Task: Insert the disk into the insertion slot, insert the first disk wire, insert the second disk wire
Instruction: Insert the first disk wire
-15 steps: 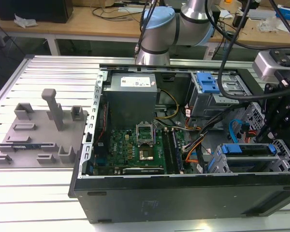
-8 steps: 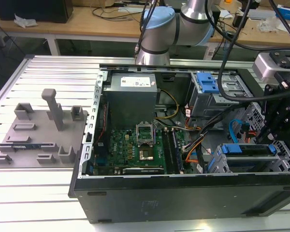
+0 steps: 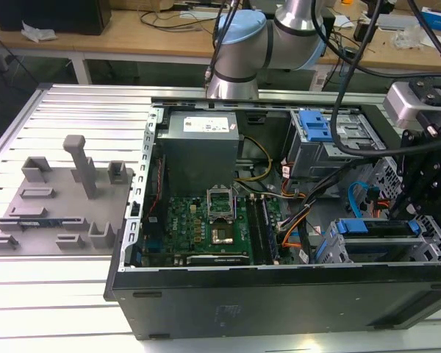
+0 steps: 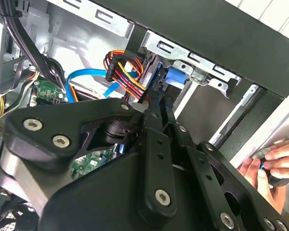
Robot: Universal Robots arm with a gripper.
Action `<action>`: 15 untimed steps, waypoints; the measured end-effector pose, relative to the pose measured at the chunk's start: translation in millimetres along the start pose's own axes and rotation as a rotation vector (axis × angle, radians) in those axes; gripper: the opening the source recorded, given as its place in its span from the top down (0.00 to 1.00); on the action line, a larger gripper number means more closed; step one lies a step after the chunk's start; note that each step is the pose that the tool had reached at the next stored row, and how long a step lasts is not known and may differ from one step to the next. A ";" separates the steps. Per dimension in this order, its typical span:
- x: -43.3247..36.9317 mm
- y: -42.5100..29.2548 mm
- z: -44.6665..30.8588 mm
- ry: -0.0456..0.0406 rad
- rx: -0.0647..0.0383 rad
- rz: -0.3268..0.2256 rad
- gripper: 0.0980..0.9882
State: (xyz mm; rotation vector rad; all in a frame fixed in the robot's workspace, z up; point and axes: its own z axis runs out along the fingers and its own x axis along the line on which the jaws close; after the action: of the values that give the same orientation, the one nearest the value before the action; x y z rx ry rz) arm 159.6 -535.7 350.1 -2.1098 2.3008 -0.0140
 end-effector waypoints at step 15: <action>0.2 0.1 2.4 0.0031 0.001 0.038 0.92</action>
State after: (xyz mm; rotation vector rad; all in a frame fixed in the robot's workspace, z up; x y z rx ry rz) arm 159.5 -535.9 347.7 -2.0662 2.3422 -0.0172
